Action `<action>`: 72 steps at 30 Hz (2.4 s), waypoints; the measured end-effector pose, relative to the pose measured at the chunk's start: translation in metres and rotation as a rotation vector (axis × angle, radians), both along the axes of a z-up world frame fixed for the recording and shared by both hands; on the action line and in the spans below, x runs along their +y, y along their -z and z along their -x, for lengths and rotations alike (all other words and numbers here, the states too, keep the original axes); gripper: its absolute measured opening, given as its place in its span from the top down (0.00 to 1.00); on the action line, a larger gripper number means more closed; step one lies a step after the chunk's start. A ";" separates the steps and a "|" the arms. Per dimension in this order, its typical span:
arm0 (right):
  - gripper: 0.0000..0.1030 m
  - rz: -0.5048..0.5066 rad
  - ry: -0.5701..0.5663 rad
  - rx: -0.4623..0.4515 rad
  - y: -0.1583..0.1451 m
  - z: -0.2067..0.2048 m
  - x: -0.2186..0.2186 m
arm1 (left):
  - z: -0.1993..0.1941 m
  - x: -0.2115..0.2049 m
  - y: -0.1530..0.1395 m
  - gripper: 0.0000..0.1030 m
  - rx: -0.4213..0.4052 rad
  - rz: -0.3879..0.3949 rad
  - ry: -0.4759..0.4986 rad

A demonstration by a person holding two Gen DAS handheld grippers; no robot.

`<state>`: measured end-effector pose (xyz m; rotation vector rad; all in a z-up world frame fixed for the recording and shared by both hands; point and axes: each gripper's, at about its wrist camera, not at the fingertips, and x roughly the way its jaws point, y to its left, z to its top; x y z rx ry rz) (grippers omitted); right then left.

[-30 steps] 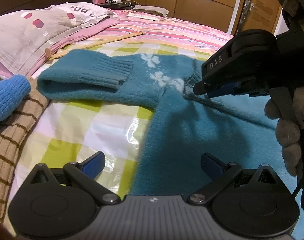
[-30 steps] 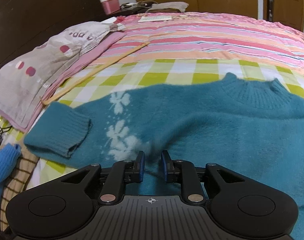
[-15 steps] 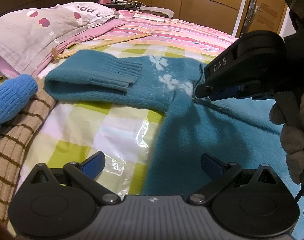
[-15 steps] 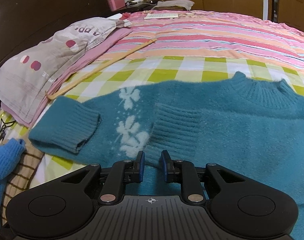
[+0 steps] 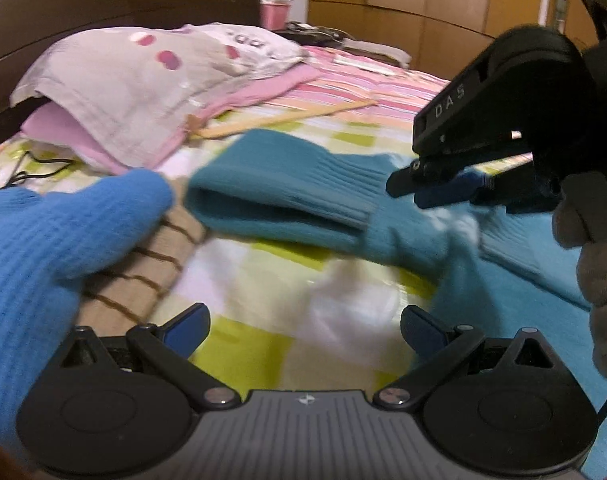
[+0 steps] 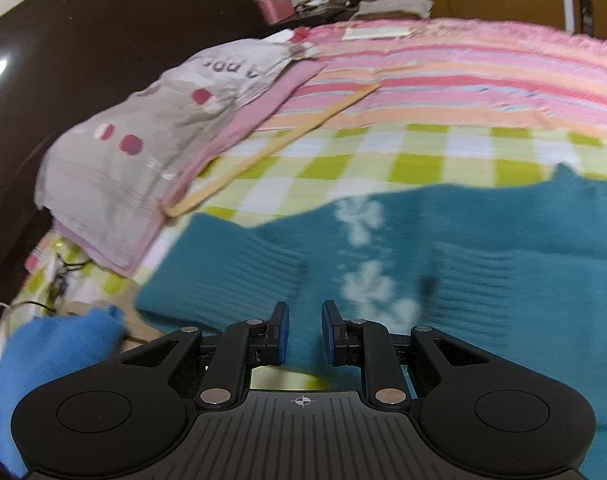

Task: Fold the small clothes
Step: 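Move the right gripper to the other sleeve cuff and grasp it, then lift the other sleeve with the right gripper and fold it across the body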

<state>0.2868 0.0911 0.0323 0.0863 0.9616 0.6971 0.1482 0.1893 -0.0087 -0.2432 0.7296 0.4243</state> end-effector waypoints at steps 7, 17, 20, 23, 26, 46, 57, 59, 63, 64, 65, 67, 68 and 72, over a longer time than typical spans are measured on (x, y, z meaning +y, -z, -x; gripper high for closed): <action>0.76 -0.148 0.027 0.230 0.030 -0.015 0.008 | 0.003 0.012 0.000 0.00 -0.005 -0.021 -0.040; 0.67 -0.274 0.045 0.349 0.041 -0.020 0.003 | 0.005 0.014 0.000 0.00 -0.007 -0.017 -0.046; 0.67 -0.181 0.062 0.264 0.038 -0.017 0.009 | 0.004 0.013 0.000 0.00 -0.003 -0.027 -0.040; 0.66 -0.175 0.074 0.237 0.040 -0.015 0.010 | 0.004 0.013 0.000 0.00 -0.002 -0.026 -0.045; 0.67 -0.196 0.070 0.251 0.044 -0.017 0.014 | 0.005 0.017 0.000 0.00 -0.003 -0.016 -0.059; 0.68 -0.329 0.119 0.320 0.060 -0.044 0.003 | 0.004 0.018 0.002 0.00 -0.001 -0.011 -0.057; 0.67 -0.293 0.047 0.306 0.058 -0.038 0.011 | 0.005 0.019 0.002 0.00 -0.006 -0.004 -0.052; 0.67 -0.285 0.044 0.316 0.055 -0.036 0.007 | 0.005 0.019 0.001 0.00 -0.009 -0.003 -0.054; 0.67 -0.284 0.010 0.305 0.046 -0.027 -0.004 | 0.006 0.019 0.001 0.00 -0.015 0.002 -0.052; 0.67 -0.279 -0.002 0.306 0.045 -0.026 -0.004 | 0.006 0.019 0.001 0.00 -0.014 -0.001 -0.051; 0.67 -0.259 -0.008 0.300 0.045 -0.026 -0.001 | 0.006 0.019 0.000 0.00 -0.014 -0.005 -0.050; 0.67 -0.243 -0.001 0.296 0.047 -0.026 0.002 | 0.006 0.018 0.001 0.00 -0.013 -0.007 -0.050; 0.67 -0.250 0.005 0.306 0.049 -0.027 0.003 | 0.006 0.019 0.001 0.00 -0.014 -0.005 -0.050; 0.67 -0.266 0.016 0.349 0.062 -0.030 0.012 | 0.006 0.020 0.001 0.00 -0.012 -0.011 -0.061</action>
